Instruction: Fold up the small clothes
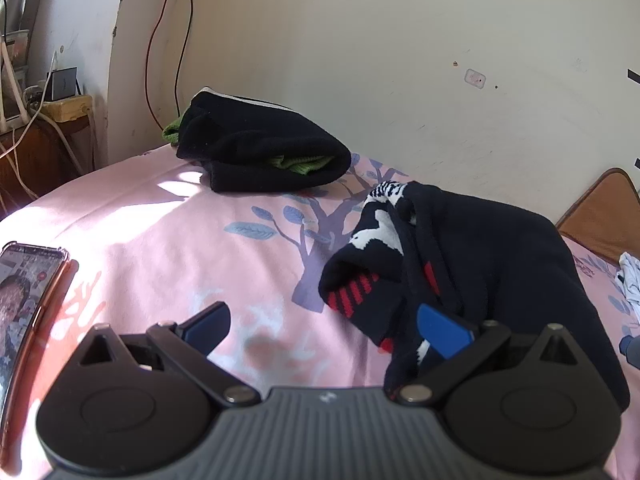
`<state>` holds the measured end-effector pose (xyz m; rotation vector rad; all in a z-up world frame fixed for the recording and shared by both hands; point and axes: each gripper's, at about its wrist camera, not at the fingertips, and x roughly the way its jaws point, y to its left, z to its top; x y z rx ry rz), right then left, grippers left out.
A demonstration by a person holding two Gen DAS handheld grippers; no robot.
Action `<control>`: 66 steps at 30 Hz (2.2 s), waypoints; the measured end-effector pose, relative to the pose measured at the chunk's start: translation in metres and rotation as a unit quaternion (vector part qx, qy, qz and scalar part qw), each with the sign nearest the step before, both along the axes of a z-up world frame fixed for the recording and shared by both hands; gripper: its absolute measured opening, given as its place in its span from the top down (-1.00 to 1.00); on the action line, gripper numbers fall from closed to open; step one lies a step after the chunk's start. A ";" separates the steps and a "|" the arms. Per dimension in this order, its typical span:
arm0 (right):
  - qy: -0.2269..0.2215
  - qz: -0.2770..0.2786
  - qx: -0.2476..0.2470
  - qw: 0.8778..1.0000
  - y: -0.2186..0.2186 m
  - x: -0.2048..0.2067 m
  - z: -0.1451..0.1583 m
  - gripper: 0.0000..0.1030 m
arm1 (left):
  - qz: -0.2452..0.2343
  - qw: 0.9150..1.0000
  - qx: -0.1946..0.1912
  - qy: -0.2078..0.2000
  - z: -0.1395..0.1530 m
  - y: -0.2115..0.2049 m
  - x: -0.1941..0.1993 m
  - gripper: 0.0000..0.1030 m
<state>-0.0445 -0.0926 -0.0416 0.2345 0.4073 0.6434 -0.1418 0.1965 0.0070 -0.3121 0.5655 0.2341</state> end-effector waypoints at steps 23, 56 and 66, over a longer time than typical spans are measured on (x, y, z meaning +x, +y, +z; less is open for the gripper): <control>0.000 -0.001 0.001 1.000 -0.001 0.000 0.000 -1.00 | 0.012 0.999 0.041 0.015 0.001 -0.008 0.003 -1.00; 0.009 -0.020 -0.014 1.000 0.004 0.001 0.000 -1.00 | 0.005 1.000 0.008 0.018 -0.002 0.002 0.004 -1.00; 0.008 -0.020 -0.012 1.000 0.004 0.001 0.000 -1.00 | 0.004 1.000 0.025 0.016 -0.001 -0.003 0.004 -1.00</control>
